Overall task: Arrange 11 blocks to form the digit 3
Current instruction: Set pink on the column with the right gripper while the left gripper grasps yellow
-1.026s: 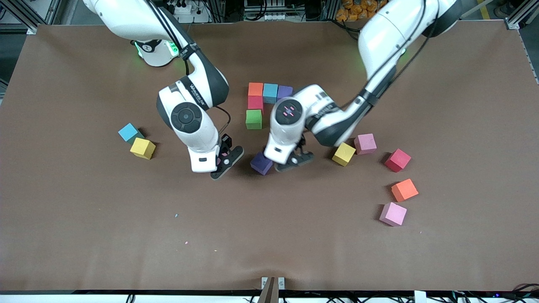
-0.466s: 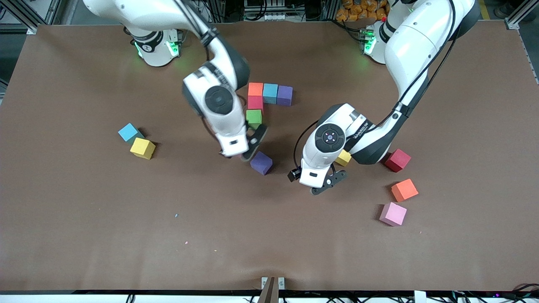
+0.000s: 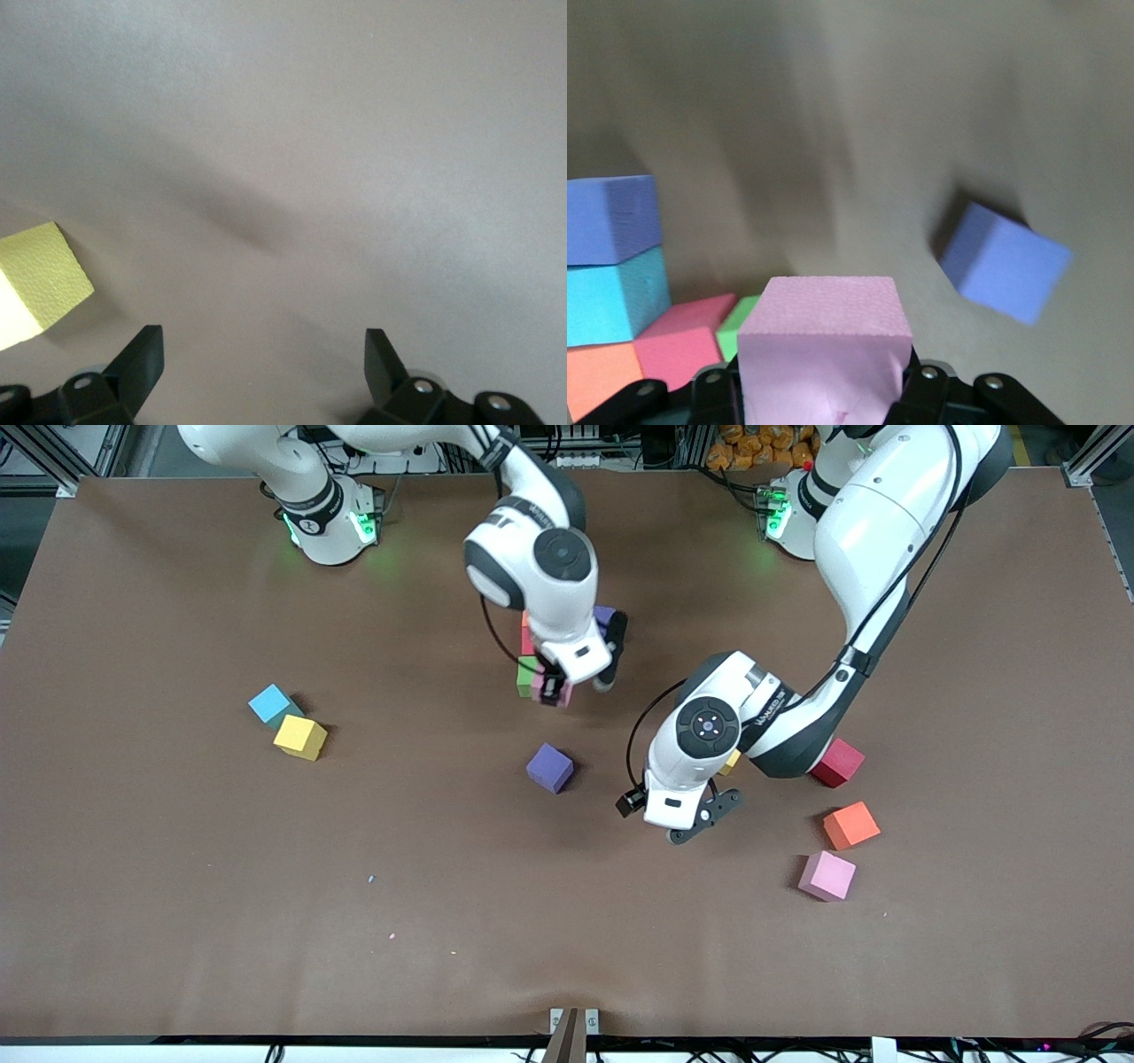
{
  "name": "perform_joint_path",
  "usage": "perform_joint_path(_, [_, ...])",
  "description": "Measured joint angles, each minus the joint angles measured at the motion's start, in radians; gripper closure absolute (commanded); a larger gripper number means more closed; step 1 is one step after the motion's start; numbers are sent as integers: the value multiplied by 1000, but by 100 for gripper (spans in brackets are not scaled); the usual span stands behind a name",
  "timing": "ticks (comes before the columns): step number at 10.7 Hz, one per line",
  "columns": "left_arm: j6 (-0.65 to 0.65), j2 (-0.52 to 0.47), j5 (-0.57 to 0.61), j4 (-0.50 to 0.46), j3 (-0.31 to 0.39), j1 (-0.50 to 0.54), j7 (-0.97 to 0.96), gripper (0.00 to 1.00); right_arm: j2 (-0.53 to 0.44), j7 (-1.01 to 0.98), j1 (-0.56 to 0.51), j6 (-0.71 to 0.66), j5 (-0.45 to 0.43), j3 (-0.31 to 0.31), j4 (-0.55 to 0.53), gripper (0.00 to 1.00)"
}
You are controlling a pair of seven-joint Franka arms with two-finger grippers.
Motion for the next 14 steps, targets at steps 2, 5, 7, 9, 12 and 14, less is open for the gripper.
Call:
perform_joint_path(2, [-20,-1,0,2,10,25,7,0,5,-74,35,96,-5,0,-60,83])
perform_joint_path(5, [-126,-14,0,2,10,35,21,0,23,-96,66,155,-7,0,-109,83])
perform_joint_path(7, [-170,-54,1,-34,11,50,21,0,48,-96,82,177,-7,0,-112,83])
perform_joint_path(9, [-176,-132,1,-124,10,74,21,0,71,-96,86,197,-7,-1,-112,83])
perform_joint_path(12, [-97,-223,1,-279,-15,142,21,0,88,-93,84,234,-7,-8,-136,84])
perform_joint_path(14, [40,-266,1,-393,-43,203,19,0,93,-83,81,257,-7,-13,-156,84])
